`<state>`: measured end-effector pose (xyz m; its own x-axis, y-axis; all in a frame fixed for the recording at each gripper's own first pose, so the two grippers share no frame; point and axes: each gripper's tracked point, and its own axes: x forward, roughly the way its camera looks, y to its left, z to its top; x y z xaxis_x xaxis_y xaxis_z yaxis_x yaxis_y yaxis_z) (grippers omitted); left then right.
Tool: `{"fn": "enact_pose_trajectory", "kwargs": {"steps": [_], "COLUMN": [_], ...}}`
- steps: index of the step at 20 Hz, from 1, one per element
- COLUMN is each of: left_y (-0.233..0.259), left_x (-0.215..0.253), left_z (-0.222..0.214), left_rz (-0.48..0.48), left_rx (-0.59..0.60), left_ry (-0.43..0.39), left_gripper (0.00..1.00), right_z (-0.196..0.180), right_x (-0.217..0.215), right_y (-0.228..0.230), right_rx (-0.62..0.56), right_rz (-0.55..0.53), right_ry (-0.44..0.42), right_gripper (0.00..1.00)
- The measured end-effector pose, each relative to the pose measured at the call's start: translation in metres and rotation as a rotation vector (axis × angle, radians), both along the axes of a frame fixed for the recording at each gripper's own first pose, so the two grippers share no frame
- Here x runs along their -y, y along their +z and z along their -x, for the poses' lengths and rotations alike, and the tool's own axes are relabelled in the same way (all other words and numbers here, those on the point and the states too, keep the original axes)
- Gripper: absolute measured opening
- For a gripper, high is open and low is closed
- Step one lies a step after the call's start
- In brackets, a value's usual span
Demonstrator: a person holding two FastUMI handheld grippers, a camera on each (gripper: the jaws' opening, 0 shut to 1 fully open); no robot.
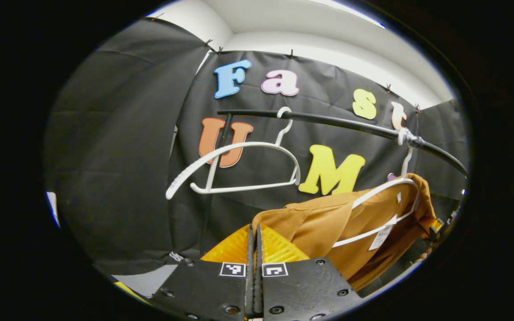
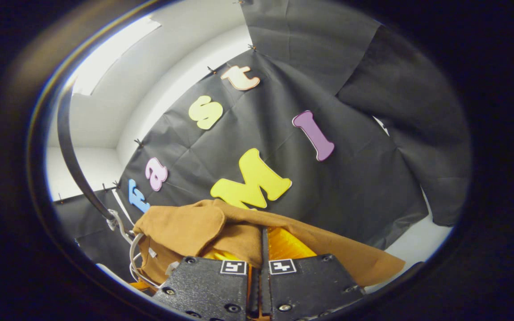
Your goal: Grasp the clothes on the hanger with both hands and then place them into the laundry hamper below.
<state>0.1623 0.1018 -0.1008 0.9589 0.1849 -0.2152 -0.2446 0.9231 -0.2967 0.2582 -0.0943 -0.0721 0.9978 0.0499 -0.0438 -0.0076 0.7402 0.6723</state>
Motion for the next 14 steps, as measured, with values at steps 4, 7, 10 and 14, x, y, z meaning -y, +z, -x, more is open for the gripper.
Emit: {"fn": "enact_pose_trajectory", "kwargs": {"steps": [4,7,10,14], "left_y": [0.003,0.000,0.001,0.003], "left_x": [-0.011,-0.011,-0.012,-0.016], "left_z": [-0.009,-0.016,-0.022,-0.024], "left_rz": [-0.002,-0.008,-0.027,-0.036], "left_rx": [0.010,0.013,0.019,0.028], "left_ry": [-0.001,-0.005,-0.013,-0.012], "left_gripper": [0.05,0.05,0.05,0.05], "right_z": [-0.015,-0.029,-0.045,-0.065], "right_x": [0.010,0.014,0.017,0.015], "right_y": [0.013,0.021,0.031,0.046], "right_rx": [0.029,0.054,0.076,0.109], "right_rz": [-0.013,-0.046,-0.106,-0.182], "right_ry": [0.000,0.016,0.036,0.094], "right_gripper": [0.05,0.05,0.05,0.05]}}
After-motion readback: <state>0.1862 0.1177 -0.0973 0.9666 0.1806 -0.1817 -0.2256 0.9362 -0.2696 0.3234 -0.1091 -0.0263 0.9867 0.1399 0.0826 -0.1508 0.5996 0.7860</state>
